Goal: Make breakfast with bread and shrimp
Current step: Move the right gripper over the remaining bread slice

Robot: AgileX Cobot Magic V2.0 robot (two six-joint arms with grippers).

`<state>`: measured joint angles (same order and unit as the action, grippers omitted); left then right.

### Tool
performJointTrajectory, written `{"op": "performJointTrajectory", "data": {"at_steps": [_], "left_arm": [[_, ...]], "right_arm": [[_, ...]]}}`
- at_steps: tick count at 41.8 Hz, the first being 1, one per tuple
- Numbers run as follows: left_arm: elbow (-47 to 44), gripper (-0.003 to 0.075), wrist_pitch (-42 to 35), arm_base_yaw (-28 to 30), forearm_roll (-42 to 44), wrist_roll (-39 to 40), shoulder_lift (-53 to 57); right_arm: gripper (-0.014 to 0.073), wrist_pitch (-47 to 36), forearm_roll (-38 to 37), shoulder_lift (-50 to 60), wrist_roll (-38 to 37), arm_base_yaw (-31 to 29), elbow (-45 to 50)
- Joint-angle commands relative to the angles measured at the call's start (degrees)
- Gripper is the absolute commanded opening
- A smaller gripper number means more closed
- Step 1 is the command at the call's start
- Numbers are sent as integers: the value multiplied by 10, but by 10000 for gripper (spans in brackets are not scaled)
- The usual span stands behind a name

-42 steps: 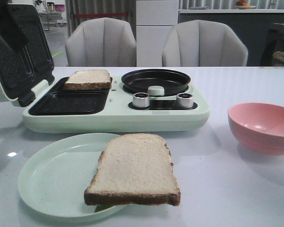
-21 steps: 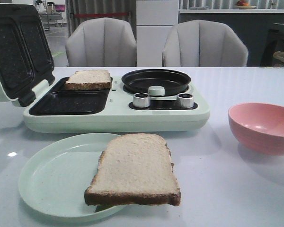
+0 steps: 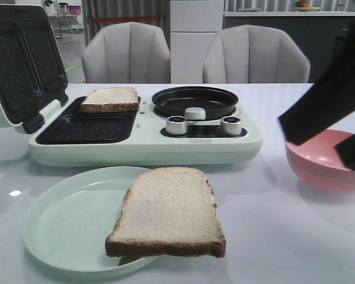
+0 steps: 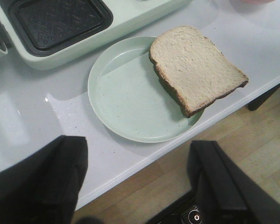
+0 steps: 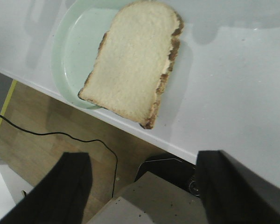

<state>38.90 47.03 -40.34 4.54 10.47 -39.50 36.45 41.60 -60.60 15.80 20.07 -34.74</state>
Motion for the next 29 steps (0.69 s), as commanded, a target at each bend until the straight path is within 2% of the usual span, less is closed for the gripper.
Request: {"op": "performJointTrajectory", "data": {"at_steps": [1,14,29], "left_arm": [[14,510,-37,-5,4,-1,2],[14,510,-37,-5,4,-1,2],[14,510,-37,-5,4,-1,2]], "right_arm": [[569,-69,46,-51,11,38,-21],[569,-145,93,-206,13,59,-27],[568,-93,94,-297,43,59,-131]]}}
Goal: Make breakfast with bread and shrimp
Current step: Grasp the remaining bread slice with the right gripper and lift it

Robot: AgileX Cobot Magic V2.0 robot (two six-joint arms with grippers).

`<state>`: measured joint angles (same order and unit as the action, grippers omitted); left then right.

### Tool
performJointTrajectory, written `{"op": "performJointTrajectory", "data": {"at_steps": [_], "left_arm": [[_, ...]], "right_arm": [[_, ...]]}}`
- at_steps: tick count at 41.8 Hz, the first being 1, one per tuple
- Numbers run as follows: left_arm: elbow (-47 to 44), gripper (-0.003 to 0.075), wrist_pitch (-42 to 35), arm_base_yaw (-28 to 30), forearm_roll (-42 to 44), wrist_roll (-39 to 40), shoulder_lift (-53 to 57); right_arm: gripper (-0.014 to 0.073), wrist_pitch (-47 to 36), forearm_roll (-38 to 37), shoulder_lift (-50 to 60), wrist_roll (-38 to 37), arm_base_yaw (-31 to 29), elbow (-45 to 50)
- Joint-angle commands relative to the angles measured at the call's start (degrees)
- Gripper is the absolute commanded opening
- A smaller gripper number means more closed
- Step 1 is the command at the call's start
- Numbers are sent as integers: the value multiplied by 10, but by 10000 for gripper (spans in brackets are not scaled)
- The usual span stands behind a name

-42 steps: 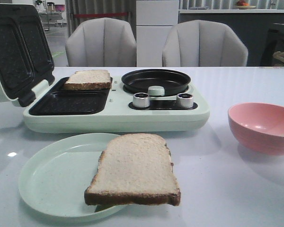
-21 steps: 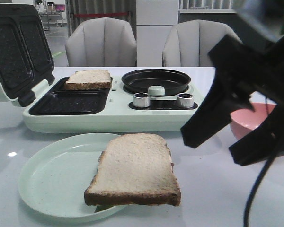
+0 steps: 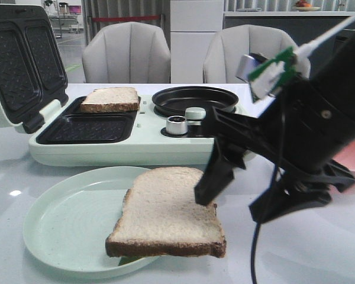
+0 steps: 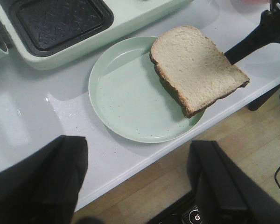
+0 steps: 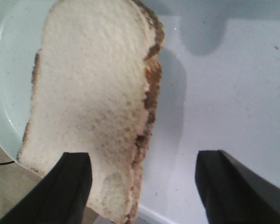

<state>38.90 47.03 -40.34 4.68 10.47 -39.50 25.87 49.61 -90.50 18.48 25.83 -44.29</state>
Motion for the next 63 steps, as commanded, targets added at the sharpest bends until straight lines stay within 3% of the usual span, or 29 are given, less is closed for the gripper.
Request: {"op": "performJointTrajectory", "data": {"at_steps": [1,22,25,35,41,49,63], "left_arm": [[14,510,-37,-5,3,-1,2],[14,510,-37,-5,3,-1,2],[14,510,-37,-5,3,-1,2],[14,510,-37,-5,3,-1,2],[14,510,-37,-5,3,-1,2],[14,510,-37,-5,4,-1,2],[14,510,-35,-5,4,-1,2]], "right_arm": [[568,14,14,-1,16,2,-39],[566,39,15,-83,22,5,-88],[527,43,15,-84,24,5,-88],[211,46,15,-84,25,5,-88],[108,49,15,-84,25,5,-88],[65,64,15,-70,26,5,-88],[64,61,15,18,40,4,-88]]}}
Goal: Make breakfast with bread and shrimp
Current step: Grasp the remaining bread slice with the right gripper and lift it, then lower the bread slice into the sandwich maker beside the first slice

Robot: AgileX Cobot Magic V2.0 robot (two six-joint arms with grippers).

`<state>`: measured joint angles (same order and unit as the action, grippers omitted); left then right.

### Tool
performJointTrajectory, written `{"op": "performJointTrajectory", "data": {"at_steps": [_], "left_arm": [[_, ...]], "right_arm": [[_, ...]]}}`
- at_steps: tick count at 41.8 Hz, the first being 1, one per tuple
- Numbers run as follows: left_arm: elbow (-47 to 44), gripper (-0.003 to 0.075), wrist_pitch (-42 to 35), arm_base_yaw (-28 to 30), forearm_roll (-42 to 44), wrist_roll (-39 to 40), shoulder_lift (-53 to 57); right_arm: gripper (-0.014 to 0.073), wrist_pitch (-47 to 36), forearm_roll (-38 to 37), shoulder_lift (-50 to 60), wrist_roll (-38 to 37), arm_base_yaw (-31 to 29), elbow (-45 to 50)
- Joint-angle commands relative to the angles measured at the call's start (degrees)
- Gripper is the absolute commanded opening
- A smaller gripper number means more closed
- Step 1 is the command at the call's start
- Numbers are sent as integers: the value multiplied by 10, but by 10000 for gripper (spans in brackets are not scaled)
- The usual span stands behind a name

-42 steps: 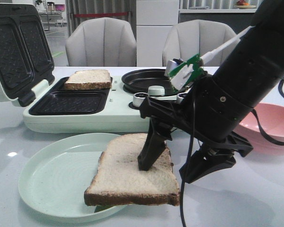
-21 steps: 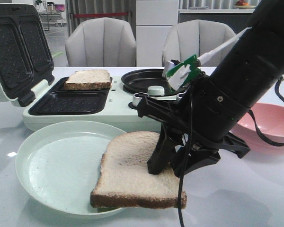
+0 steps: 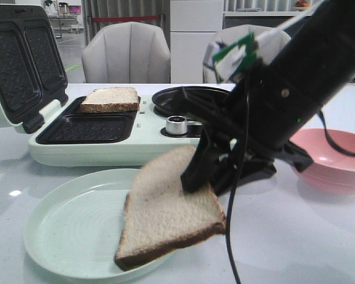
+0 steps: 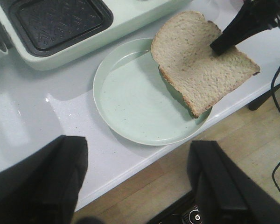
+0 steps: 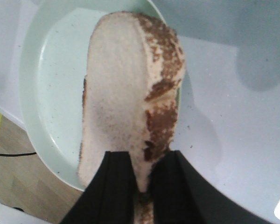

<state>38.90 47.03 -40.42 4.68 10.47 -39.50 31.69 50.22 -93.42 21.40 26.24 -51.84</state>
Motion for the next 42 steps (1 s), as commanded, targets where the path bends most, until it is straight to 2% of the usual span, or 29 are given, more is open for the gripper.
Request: {"op": "performJointTrajectory", "data": {"at_steps": [1,12,20,35,42], "left_arm": [[14,510,-35,-4,4,-1,2],[14,510,-32,-4,4,-1,2],[14,510,-32,-4,4,-1,2],[14,510,-33,-4,0,-1,2],[14,510,-33,-4,0,-1,2]], "right_arm": [[64,3,8,50,11,0,-13],[63,0,9,107,11,0,-23],[63,-16,35,108,11,6,-92],[63,-16,43,-1,11,14,-259],[63,-16,68,-67,11,14,-330]]}}
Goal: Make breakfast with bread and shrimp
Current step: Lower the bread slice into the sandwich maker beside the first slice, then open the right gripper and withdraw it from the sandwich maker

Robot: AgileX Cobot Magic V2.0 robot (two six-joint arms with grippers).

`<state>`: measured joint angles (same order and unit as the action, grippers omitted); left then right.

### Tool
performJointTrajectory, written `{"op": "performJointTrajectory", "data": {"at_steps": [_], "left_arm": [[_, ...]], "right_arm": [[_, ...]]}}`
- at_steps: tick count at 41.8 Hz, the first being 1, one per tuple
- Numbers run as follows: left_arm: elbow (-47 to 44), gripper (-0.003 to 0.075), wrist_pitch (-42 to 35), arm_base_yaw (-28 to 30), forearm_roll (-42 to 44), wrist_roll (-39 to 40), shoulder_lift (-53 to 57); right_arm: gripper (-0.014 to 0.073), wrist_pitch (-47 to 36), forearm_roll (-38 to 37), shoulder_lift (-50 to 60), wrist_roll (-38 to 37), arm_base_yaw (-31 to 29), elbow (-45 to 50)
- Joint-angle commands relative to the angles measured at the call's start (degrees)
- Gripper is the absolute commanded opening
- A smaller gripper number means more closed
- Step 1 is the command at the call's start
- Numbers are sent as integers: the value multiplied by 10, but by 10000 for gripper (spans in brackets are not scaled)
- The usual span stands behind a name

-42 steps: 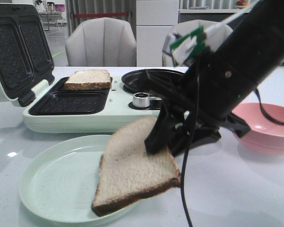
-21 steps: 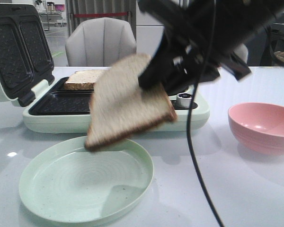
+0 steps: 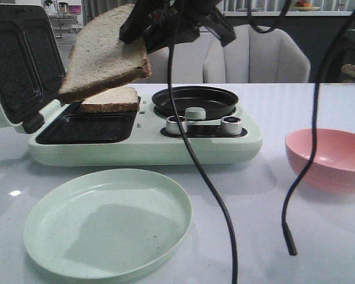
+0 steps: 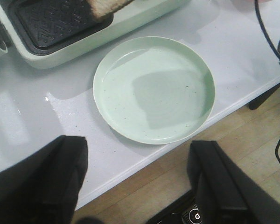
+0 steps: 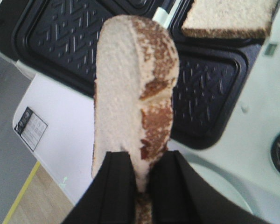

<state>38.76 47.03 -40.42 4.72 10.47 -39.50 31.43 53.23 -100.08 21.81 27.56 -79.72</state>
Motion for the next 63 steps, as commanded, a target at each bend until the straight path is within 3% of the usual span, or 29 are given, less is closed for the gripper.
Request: {"op": "performJointTrajectory", "data": {"at_steps": [1,17,26,29,33,37,40,47,56,63], "left_arm": [[16,510,-33,-4,-1,-1,2],[16,510,-35,-4,0,-1,2],[16,510,-35,-4,0,-1,2],[16,510,-35,-4,0,-1,2],[16,510,-35,-4,1,-1,2],[16,510,-35,-4,2,-1,2],[16,510,-35,-4,3,-1,2],[16,510,-33,-4,3,-1,2],[16,510,-33,-4,3,-1,2],[16,510,-33,-4,5,-1,2]], "right_arm": [[63,-12,42,-9,7,1,-63],[63,-11,71,-165,7,8,-233],[80,1,68,-216,7,7,-258],[155,8,65,-225,7,7,-258],[397,12,44,-228,7,7,-258],[567,17,35,-225,7,4,-258],[596,23,7,-215,7,-2,-258],[537,63,-84,-169,-10,-9,-257],[513,119,-297,-72,-112,21,-241],[513,109,-461,28,-186,62,-147]]}}
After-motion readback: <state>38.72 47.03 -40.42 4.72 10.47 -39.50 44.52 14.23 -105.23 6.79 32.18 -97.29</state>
